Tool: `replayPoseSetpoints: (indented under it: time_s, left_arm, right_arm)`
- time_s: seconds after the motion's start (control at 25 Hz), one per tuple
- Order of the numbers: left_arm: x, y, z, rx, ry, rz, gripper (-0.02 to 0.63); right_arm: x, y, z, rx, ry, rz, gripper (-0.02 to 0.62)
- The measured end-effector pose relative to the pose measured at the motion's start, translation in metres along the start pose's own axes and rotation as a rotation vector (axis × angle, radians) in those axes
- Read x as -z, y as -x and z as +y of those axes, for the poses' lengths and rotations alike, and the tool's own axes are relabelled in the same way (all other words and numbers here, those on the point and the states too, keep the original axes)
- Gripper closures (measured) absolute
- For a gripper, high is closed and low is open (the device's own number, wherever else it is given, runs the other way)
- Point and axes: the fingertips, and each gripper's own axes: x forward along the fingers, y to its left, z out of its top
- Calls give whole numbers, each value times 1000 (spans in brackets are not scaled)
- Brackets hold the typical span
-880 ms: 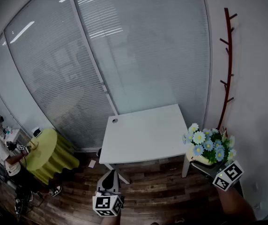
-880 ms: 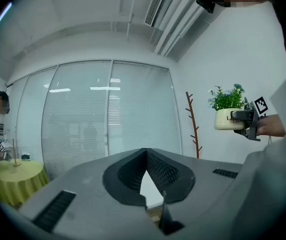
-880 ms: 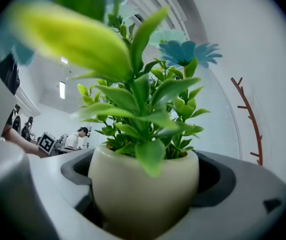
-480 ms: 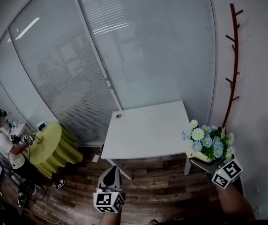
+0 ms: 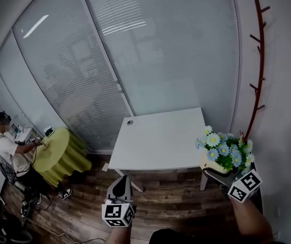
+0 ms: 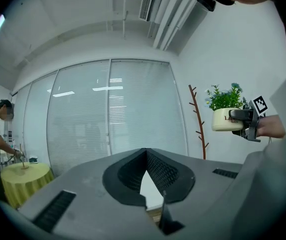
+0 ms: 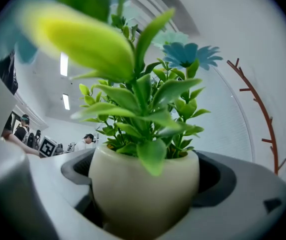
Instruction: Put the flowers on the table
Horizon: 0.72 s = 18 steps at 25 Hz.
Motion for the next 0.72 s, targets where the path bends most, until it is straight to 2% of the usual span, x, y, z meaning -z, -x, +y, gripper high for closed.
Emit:
replayPoseSetpoints:
  time_s: [0.36,0.72]
  left_arm:
    - [7,-34,8,-9,8,-6,606]
    - [17,-103,29,66,6,-7,606]
  right_arm:
    - [15,-20,-28,10,2,5,44]
    - [16,-65,-53,63,17,3,44]
